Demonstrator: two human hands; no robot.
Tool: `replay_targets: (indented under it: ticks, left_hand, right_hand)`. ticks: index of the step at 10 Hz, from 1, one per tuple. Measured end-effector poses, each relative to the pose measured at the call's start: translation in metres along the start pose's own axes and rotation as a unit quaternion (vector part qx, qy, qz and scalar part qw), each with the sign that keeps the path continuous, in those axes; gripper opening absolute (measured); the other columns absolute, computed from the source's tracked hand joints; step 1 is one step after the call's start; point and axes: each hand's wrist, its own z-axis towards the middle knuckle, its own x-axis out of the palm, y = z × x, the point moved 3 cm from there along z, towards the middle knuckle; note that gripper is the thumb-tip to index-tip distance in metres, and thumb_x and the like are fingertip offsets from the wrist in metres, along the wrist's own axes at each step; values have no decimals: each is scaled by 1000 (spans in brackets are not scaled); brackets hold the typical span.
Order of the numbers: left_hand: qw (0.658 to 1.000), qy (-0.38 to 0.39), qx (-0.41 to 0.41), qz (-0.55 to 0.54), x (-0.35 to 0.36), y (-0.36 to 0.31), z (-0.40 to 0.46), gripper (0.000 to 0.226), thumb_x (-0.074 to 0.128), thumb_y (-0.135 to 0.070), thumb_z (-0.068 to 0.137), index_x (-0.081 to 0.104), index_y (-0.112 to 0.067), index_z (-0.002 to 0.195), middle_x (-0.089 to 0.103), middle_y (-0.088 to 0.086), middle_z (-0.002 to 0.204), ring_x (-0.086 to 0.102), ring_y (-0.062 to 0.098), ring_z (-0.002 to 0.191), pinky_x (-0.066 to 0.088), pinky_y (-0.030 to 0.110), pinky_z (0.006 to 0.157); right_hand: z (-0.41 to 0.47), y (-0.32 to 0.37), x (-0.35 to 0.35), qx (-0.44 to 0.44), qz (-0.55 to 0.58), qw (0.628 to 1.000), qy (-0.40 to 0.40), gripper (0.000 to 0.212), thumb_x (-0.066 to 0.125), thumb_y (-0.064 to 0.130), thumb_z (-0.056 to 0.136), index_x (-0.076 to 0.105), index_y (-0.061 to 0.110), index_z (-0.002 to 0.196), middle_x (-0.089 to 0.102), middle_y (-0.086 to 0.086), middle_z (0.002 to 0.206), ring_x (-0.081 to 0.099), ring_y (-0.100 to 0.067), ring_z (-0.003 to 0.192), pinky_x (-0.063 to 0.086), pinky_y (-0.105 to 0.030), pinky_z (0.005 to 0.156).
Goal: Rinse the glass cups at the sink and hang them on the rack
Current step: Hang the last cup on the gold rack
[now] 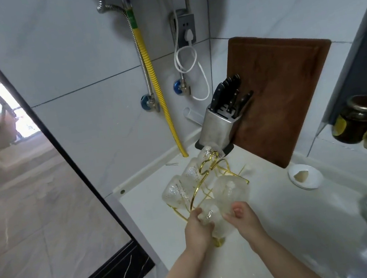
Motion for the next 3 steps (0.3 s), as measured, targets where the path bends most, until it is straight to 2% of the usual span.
replay_targets:
  ticks: [1, 2, 3]
  left_hand:
    - [999, 13, 19, 40, 0, -1, -4, 50, 57, -4, 90, 40, -14, 136, 52, 3, 108, 54, 18, 93, 43, 22, 79]
    - [997, 25, 40, 66, -2, -2, -4, 51, 54, -7, 92, 36, -15, 139, 52, 2, 113, 56, 20, 103, 46, 25, 88]
    - [993, 34, 64, 97, -4, -1, -7, 53, 52, -10, 94, 31, -16, 142, 56, 8, 127, 55, 24, 117, 45, 28, 94]
  right_hand:
    - [-4, -6, 0, 8, -1, 1000, -15, 30, 73, 6, 81, 55, 13, 103, 59, -15, 108, 57, -24, 99, 42, -26, 83]
    - [-7, -5, 3, 1, -16, 1000, -26, 32, 71, 8, 83, 52, 14, 107, 58, -12, 108, 55, -22, 99, 41, -25, 82]
    - [-15, -5, 4, -5, -69, 997, -44, 35, 69, 11, 85, 54, 11, 117, 54, -8, 112, 53, -20, 108, 37, -23, 86]
